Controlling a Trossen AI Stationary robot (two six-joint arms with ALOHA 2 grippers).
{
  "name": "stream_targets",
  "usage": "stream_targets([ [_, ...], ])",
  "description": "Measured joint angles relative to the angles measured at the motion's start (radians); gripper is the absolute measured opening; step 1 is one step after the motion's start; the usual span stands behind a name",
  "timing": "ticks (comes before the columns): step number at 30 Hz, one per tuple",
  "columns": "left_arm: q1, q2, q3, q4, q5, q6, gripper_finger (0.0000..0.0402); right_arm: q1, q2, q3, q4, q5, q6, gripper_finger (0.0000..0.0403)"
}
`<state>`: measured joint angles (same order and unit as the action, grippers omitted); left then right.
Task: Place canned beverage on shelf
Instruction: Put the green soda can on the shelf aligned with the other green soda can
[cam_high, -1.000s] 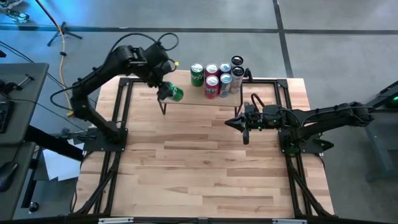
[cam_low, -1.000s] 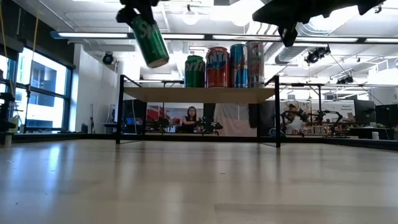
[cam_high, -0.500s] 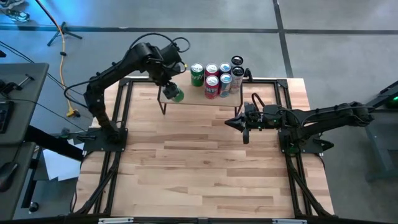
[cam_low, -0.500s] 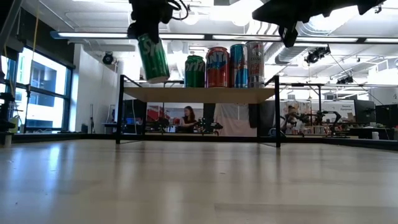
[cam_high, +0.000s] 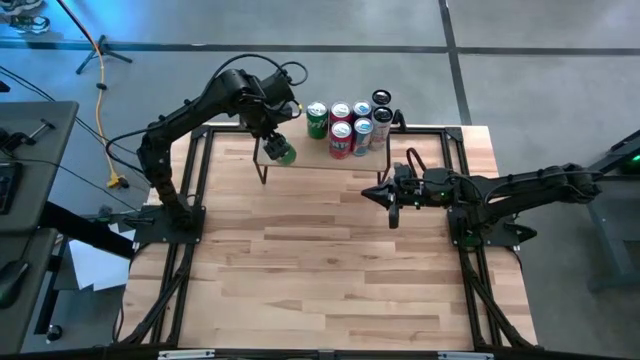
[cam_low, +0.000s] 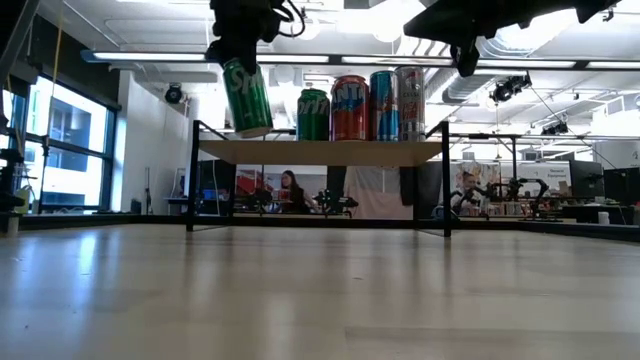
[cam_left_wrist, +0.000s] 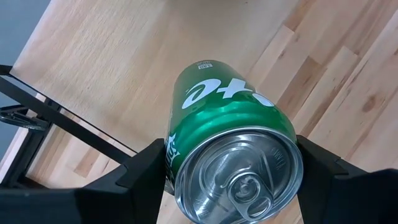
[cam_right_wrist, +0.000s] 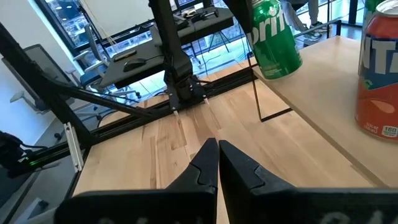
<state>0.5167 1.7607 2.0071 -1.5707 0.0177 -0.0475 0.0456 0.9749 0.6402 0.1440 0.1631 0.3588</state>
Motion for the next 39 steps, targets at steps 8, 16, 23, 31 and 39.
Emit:
stream_targets([
  [8, 0.000, -0.002, 0.000, 0.000, -0.001, -0.032, 0.0234, 0.000, 0.000, 0.000, 0.000, 0.000, 0.000, 0.0000],
  [16, 0.000, -0.002, 0.000, 0.000, -0.002, -0.048, 0.0242, 0.000, 0.000, 0.000, 0.000, 0.000, 0.000, 0.0000],
  [23, 0.000, -0.002, 0.000, 0.000, -0.002, -0.053, 0.0244, 0.000, 0.000, 0.000, -0.001, -0.001, 0.008, 0.0000],
  [31, 0.000, -0.002, 0.000, 0.000, -0.003, -0.053, 0.0244, 0.000, 0.000, 0.000, -0.001, -0.001, 0.011, 0.0000],
  [39, 0.000, -0.002, 0.000, 0.000, -0.003, -0.038, 0.0244, 0.000, 0.000, 0.000, -0.001, -0.001, 0.011, 0.0000],
])
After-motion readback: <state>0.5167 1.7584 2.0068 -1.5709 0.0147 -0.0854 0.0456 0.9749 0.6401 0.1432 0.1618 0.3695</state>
